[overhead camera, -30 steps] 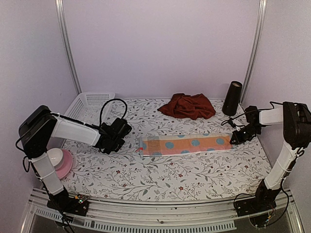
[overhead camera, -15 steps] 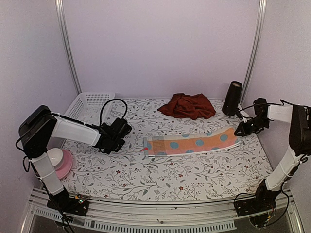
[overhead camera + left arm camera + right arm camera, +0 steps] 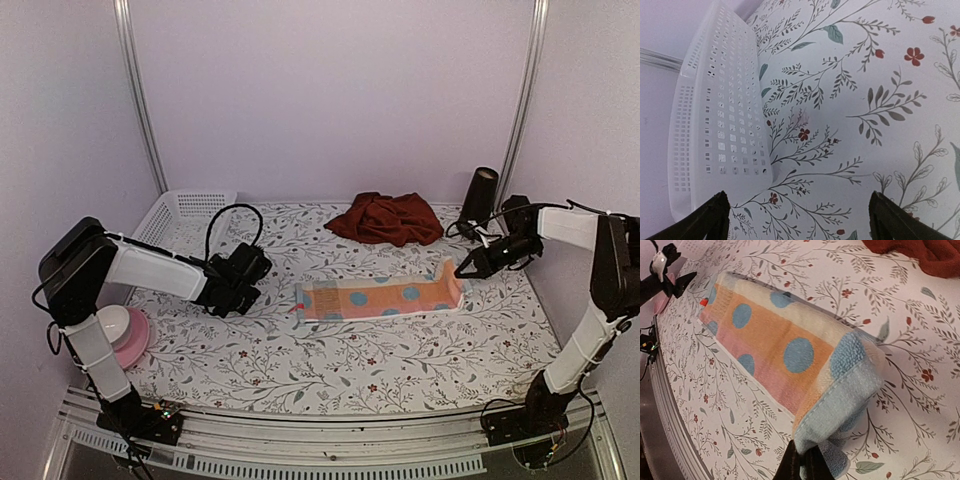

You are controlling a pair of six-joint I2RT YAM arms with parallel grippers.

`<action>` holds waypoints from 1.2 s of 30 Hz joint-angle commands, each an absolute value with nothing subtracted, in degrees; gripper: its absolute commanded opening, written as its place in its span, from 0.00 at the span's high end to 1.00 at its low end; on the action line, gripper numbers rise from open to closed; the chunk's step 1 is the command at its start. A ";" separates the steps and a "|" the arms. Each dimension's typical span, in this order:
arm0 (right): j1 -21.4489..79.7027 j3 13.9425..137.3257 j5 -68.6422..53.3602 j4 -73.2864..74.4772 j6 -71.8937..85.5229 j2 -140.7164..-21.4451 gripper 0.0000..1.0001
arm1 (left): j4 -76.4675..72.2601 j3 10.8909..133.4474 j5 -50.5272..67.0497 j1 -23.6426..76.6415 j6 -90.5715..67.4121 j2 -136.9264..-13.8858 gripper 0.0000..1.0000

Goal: Roll the towels
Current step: Pick up the towel from the center of the board.

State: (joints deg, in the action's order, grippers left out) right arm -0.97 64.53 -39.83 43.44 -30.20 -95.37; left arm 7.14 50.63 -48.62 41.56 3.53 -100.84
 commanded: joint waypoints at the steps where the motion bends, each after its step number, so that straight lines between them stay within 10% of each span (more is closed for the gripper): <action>1: 4.16 70.45 -46.39 47.88 -32.21 -97.73 0.98 | 7.58 52.01 -45.05 42.38 0.98 -99.50 0.03; 36: 33.49 116.31 -48.75 52.92 -25.61 -131.59 0.98 | 0.99 43.21 -43.06 46.74 -6.02 -91.56 0.03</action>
